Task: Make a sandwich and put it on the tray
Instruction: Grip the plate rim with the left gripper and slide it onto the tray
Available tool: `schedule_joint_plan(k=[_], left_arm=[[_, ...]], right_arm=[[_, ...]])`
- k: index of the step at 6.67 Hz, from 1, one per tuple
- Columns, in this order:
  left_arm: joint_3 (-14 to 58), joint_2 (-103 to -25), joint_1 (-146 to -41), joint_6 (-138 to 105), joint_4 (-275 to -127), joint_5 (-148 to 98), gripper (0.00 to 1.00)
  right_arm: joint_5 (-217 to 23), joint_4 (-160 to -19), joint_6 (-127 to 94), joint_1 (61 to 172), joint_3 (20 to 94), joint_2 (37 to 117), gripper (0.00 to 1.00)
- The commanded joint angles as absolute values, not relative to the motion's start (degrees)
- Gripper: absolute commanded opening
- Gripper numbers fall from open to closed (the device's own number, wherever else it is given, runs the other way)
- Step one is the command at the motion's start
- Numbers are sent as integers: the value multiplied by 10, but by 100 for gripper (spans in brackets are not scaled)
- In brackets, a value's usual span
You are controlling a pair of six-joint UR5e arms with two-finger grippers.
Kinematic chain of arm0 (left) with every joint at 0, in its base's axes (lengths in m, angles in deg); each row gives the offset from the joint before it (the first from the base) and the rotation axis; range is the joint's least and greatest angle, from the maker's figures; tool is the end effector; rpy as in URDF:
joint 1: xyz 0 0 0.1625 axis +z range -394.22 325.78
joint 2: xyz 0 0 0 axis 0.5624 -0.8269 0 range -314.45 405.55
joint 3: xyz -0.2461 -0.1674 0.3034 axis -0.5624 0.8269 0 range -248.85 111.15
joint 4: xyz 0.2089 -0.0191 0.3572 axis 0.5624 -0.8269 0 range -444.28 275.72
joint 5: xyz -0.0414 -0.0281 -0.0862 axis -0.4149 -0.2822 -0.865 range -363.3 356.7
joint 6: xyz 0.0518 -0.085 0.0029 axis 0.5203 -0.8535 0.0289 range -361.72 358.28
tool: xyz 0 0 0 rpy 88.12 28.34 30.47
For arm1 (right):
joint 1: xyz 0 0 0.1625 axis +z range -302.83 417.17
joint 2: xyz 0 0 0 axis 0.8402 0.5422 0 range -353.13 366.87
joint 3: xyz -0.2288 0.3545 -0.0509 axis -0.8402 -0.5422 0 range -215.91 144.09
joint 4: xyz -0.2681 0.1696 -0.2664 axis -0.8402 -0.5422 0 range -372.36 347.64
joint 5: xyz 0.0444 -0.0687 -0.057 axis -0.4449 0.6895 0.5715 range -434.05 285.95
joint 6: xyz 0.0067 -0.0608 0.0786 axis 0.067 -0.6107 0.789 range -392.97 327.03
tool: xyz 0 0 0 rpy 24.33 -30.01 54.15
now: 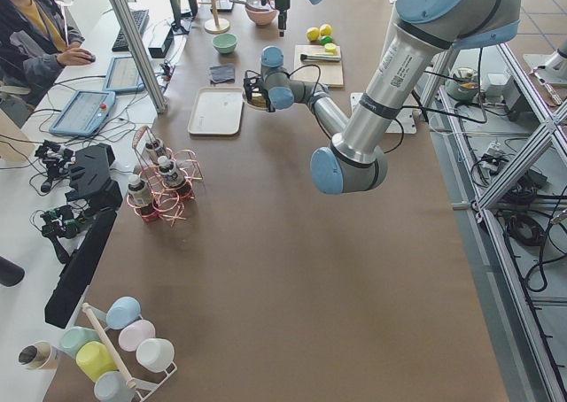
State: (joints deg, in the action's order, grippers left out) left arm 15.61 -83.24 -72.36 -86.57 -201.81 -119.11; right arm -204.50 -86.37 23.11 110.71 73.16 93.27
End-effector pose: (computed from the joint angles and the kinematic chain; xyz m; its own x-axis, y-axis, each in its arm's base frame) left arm 0.5117 -0.5161 0.2355 0.4056 -0.2156 -0.8883 0.2216 0.9660 -0.1333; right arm -0.2501 -0.4541 0.4324 0.5922 0.0869 0.8011 -0.0491 0.9962 -0.0717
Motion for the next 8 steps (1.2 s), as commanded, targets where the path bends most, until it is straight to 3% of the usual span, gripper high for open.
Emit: schedule_joint_plan(k=[1, 4, 8], left_arm=[[-1, -896, -783, -850, -2112, -1239, 0], [-162, -970, -802, -832, -2180, -1236, 0], [-216, -1003, -801, -832, -2197, -1220, 0]], right_arm=[[-2045, -864, 232, 1107, 733, 932, 100], [-2044, -864, 232, 1107, 730, 927, 100], [-2045, -865, 231, 1106, 726, 926, 100]])
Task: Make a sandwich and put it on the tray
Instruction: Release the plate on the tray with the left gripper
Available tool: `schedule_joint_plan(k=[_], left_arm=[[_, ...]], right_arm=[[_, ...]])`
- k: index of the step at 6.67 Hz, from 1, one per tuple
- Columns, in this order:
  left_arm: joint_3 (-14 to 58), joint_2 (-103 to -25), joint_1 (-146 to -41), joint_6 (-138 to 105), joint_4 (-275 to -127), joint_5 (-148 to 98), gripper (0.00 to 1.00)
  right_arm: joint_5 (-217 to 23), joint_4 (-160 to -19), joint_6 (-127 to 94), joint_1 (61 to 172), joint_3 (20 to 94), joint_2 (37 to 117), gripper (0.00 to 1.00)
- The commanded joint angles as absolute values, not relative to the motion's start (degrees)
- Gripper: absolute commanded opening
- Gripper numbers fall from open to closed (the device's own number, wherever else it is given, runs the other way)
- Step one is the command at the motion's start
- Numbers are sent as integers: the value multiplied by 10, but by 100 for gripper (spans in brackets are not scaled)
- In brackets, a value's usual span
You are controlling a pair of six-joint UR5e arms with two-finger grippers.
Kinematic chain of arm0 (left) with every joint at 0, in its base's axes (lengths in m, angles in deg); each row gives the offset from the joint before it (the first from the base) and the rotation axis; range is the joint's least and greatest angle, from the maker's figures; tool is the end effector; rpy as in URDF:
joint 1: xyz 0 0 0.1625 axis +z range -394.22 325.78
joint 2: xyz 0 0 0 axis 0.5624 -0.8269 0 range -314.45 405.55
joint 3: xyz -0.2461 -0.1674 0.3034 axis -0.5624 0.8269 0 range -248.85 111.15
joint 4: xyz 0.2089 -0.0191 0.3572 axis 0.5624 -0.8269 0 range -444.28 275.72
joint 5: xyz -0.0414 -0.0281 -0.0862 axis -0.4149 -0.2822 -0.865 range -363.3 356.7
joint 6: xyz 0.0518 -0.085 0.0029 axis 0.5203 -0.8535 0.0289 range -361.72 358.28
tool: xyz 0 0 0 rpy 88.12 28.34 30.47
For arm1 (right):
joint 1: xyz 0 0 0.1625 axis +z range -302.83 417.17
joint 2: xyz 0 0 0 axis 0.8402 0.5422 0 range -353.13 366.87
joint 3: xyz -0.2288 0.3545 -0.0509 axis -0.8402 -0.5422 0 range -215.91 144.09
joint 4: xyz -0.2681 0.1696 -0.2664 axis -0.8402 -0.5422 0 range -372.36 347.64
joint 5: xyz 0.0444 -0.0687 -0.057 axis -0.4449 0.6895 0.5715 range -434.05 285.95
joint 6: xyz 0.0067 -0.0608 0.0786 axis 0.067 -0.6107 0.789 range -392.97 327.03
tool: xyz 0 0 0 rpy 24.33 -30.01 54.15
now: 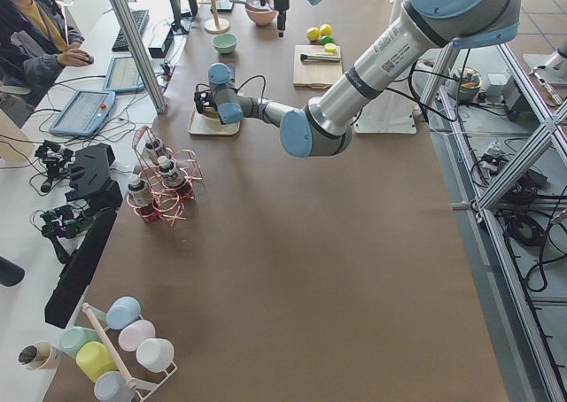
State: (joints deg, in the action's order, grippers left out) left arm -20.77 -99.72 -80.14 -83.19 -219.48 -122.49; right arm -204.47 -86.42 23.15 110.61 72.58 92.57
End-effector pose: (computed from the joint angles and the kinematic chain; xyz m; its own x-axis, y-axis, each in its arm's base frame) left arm 0.5354 -0.6746 0.2745 0.4091 -0.2362 -0.8814 0.2801 0.9518 -0.1251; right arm -0.2538 -0.4576 0.4312 0.5919 0.0858 0.8014 -0.0481 0.9963 -0.0711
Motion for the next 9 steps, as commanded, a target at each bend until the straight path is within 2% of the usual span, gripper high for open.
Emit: schedule_joint_plan(k=[1, 2, 3, 4, 5, 6, 7, 9], left_arm=[[-217, -1003, -799, -832, -2202, -1218, 0], [-217, -1002, -793, -832, -2215, -1199, 0], [-218, -1000, -793, -832, -2217, -1199, 39], [-218, -998, -793, -832, -2218, -1199, 57], [-214, -996, -796, -832, -2217, -1201, 63], [-179, -979, -804, -832, -2213, -1206, 64], [-86, -917, -811, -828, -2194, -1212, 64], [118, -800, -828, -695, -2003, -1242, 64]], right_arm=[[-2045, -864, 232, 1106, 726, 926, 100], [-2045, -865, 232, 1106, 726, 926, 100], [-2045, -864, 232, 1106, 726, 925, 100], [-2045, -865, 232, 1105, 726, 924, 100], [-2045, -865, 232, 1105, 726, 924, 100], [-2045, -865, 232, 1105, 728, 924, 100], [-2045, -865, 232, 1105, 730, 924, 100], [-2047, -865, 224, 1110, 732, 924, 100]])
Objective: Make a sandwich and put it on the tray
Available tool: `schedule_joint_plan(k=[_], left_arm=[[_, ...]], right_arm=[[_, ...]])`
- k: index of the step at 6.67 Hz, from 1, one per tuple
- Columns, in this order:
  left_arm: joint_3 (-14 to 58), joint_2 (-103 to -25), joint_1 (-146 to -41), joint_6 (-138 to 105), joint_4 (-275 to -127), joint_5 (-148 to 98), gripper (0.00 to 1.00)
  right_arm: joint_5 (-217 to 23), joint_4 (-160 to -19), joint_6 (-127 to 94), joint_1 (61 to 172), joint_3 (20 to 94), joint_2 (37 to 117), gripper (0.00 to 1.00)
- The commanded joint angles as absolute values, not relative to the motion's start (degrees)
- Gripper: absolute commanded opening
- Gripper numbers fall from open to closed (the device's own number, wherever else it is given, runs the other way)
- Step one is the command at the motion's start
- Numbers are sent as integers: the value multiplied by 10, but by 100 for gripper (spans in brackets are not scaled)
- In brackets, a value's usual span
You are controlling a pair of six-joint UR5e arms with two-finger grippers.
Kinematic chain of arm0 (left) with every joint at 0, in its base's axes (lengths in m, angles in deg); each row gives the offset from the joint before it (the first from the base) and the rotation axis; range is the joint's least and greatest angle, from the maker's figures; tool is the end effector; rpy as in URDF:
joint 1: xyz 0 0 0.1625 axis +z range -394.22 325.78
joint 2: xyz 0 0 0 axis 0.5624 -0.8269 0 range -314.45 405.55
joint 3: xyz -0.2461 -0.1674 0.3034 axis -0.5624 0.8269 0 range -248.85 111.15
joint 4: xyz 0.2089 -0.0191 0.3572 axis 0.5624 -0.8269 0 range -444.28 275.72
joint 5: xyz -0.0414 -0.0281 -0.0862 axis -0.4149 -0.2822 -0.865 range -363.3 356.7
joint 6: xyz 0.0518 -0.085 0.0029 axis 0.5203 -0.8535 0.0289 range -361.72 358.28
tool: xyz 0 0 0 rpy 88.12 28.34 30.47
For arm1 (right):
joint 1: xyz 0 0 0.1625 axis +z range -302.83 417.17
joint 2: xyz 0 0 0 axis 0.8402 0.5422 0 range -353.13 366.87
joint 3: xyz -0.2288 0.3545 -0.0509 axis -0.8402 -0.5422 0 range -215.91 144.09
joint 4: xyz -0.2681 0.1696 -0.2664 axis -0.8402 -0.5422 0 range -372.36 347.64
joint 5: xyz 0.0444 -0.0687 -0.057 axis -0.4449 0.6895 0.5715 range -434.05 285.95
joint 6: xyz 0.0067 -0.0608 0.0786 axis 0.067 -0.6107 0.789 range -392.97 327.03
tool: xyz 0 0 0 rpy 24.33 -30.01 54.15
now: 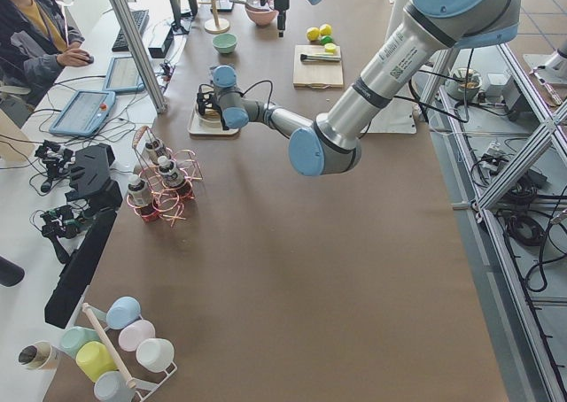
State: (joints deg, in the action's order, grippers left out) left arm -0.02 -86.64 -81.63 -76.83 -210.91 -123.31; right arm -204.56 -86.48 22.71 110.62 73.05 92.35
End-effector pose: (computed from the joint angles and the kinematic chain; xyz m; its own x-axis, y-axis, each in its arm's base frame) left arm 0.4649 -0.6290 0.2987 0.4404 -0.1502 -0.8852 0.2467 0.9682 -0.0415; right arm -0.2536 -0.4574 0.4252 0.5863 0.0711 0.8070 -0.0423 0.9975 -0.0572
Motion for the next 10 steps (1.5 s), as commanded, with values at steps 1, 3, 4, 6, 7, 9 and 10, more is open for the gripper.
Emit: schedule_joint_plan(k=[1, 3, 4, 6, 7, 9, 10], left_arm=[[237, -736, -852, -596, -1882, -1243, 64], [383, -660, -890, -427, -1704, -1240, 65], [425, -595, -935, -329, -1690, -1242, 65], [430, -489, -1051, -89, -1688, -1244, 74], [414, -475, -1107, -14, -1671, -1261, 75], [384, -430, -1194, 131, -1637, -1313, 80], [372, -410, -1218, 153, -1641, -1332, 80]], right_arm=[[-2048, -866, 219, 1116, 731, 927, 100], [-2047, -872, 157, 1138, 719, 934, 100], [-2048, -871, 122, 1159, 718, 954, 100], [-2048, -895, 1, 1215, 707, 989, 100], [-2049, -926, -68, 1250, 707, 1000, 100], [-2048, -1005, -243, 1340, 701, 1021, 100], [-2044, -1056, -330, 1386, 700, 1021, 100]])
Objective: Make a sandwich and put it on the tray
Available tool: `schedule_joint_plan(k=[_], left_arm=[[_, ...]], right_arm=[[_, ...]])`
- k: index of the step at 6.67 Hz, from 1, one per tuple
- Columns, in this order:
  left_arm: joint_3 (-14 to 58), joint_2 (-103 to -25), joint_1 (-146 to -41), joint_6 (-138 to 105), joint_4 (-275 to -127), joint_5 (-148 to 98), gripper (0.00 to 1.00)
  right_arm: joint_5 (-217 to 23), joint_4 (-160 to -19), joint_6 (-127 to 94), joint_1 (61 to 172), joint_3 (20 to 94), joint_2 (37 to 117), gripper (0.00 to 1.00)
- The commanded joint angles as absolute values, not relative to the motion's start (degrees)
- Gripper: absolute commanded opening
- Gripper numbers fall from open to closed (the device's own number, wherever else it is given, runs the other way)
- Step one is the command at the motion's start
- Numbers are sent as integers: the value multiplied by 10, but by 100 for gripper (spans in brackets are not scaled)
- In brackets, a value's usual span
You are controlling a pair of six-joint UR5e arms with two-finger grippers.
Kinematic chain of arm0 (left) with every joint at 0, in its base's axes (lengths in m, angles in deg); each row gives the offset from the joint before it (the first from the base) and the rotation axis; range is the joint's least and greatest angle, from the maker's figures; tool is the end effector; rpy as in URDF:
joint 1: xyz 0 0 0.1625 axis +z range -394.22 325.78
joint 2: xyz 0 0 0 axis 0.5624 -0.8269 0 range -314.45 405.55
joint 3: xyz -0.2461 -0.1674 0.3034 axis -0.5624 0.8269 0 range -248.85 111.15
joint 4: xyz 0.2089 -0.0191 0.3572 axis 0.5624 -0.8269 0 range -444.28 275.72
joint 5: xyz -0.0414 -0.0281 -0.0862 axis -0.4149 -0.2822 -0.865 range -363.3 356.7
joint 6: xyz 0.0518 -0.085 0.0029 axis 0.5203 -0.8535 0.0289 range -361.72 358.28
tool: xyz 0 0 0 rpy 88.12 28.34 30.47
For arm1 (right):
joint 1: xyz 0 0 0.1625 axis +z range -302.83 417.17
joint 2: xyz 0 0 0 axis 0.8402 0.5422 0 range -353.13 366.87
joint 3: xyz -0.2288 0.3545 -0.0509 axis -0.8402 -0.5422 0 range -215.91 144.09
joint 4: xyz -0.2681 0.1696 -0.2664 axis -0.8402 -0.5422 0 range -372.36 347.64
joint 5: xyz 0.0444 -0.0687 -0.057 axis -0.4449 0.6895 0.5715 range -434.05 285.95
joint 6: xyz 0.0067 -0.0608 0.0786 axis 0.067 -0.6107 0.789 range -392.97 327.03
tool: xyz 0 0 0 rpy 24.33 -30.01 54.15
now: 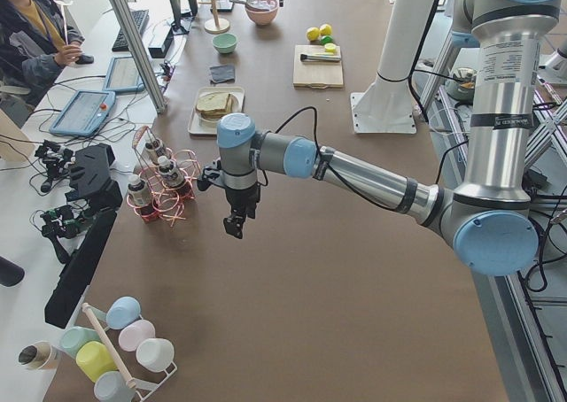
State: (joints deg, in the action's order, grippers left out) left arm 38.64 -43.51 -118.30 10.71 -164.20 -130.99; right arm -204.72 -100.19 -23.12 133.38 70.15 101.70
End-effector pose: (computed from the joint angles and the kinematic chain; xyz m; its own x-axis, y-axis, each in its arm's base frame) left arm -0.0228 -0.4818 0.5428 0.7397 0.3594 -0.5690 -0.2680 0.9328 0.2408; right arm -0.0440 -0.4664 0.5600 0.7300 -0.1610 0.6643 0.1085 0.9868 0.1200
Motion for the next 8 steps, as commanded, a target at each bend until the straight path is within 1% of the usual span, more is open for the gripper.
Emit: schedule_joint_plan(k=[1, 2, 3, 5, 6, 8], left_arm=[[367, -385, -1223, 185, -1644, -1335, 80], [364, -383, -1239, 185, -1641, -1336, 84], [337, -381, -1244, 186, -1644, -1336, 87], [324, -384, -1263, 179, -1643, -1353, 87], [317, -385, -1263, 179, -1644, -1356, 97], [319, -387, -1263, 179, -1644, -1357, 97]], right_arm=[[-2042, -1089, -384, 1420, 701, 1021, 100], [-2040, -1097, -399, 1436, 698, 1021, 100], [-2036, -1097, -400, 1443, 694, 1021, 100], [-2036, -1093, -403, 1457, 695, 1043, 100], [-2035, -1092, -403, 1457, 694, 1044, 100], [-2035, -1093, -403, 1457, 695, 1047, 100]])
